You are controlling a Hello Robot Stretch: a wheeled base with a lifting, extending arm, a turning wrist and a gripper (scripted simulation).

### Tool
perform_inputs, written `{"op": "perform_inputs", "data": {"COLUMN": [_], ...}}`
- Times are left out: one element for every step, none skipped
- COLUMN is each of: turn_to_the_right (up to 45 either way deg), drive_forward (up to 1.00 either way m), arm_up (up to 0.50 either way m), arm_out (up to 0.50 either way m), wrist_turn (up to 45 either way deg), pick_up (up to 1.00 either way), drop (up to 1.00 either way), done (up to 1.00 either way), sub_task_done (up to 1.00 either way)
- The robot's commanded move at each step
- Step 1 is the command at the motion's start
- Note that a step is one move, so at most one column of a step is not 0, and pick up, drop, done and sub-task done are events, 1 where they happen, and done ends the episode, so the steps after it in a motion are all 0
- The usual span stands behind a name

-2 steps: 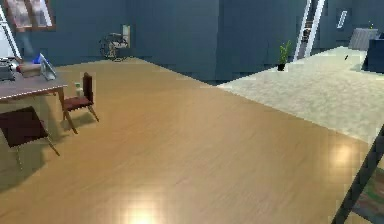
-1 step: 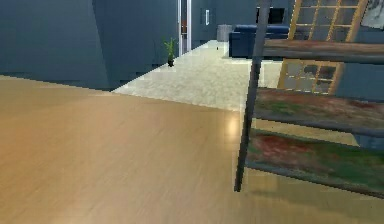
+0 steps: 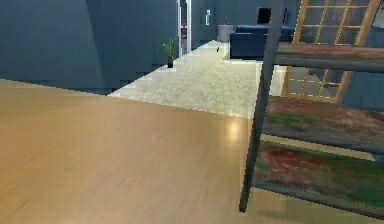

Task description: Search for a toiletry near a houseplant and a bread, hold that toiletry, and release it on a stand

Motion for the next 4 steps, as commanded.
{"op": "perform_inputs", "data": {"turn_to_the_right": [-6.0, 0.0, 12.0, 0.0], "drive_forward": [0.0, 0.95, 0.0, 1.0], "arm_up": [0.0, 0.0, 0.0, 0.0], "arm_out": [0.0, 0.0, 0.0, 0.0], "wrist_turn": [0.0, 0.0, 0.0, 0.0], "pick_up": [0.0, 0.0, 0.0, 0.0], "drop": [0.0, 0.0, 0.0, 0.0], "done": [0.0, 0.0, 0.0, 0.0], "sub_task_done": [0.0, 0.0, 0.0, 0.0]}}
